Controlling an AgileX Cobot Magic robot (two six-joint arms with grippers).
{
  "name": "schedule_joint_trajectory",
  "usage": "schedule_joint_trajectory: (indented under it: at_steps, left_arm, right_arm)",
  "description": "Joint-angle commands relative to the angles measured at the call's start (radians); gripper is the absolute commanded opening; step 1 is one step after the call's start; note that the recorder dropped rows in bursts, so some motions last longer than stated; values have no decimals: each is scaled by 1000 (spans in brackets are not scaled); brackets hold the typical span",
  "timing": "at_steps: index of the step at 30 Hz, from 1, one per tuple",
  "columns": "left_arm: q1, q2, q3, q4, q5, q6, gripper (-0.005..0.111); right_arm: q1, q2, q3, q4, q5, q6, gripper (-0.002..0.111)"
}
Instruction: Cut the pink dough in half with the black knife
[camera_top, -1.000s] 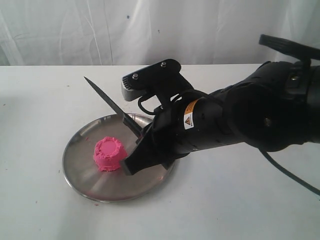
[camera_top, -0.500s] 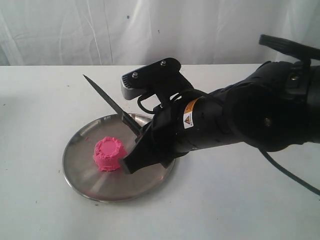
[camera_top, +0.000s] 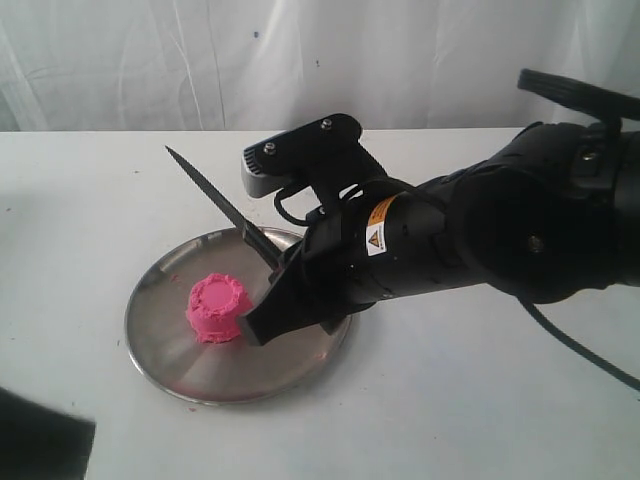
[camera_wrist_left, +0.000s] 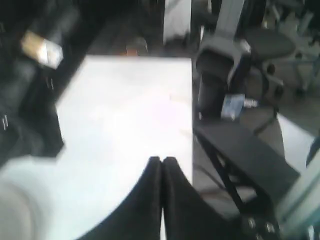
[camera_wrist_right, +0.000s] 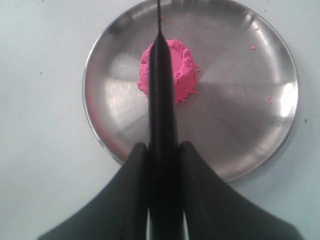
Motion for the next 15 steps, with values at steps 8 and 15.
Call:
schedule_joint_trajectory:
  at_steps: [8, 15]
  left_arm:
    - [-3, -4, -1, 1176, -458, -1338, 0]
    - [-3, -4, -1, 1036, -773, -1391, 0]
  right_arm:
    - [0, -9, 5, 3, -22, 8, 0]
    - [0, -9, 5, 3, -18, 8, 0]
